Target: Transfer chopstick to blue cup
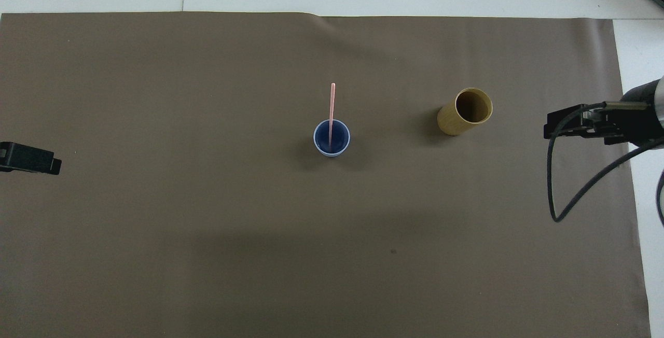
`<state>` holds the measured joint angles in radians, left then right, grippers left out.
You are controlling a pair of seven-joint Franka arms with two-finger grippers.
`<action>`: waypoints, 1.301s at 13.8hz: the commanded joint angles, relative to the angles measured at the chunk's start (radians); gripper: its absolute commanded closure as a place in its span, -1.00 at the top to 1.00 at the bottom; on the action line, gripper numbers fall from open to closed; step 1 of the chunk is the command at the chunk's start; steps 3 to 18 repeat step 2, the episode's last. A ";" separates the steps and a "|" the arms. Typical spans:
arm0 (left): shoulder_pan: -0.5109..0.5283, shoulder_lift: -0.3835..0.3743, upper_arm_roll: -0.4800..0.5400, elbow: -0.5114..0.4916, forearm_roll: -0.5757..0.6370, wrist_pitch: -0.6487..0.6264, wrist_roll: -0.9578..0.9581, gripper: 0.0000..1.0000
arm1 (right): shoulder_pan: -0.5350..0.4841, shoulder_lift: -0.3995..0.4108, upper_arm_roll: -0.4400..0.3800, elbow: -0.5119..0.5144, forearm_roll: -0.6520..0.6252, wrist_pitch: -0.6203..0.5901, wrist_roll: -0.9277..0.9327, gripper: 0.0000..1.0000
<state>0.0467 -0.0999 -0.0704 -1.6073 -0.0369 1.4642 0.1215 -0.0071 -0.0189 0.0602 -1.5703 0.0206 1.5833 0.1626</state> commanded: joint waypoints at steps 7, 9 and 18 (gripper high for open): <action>0.012 -0.004 -0.005 0.007 -0.006 -0.002 -0.005 1.00 | -0.011 -0.024 0.007 -0.033 0.015 0.044 -0.021 1.00; 0.012 -0.004 -0.005 0.007 -0.006 -0.002 -0.005 1.00 | -0.011 -0.024 0.007 -0.033 0.015 0.044 -0.021 1.00; 0.012 -0.004 -0.005 0.007 -0.006 -0.002 -0.005 1.00 | -0.011 -0.024 0.007 -0.033 0.015 0.044 -0.021 1.00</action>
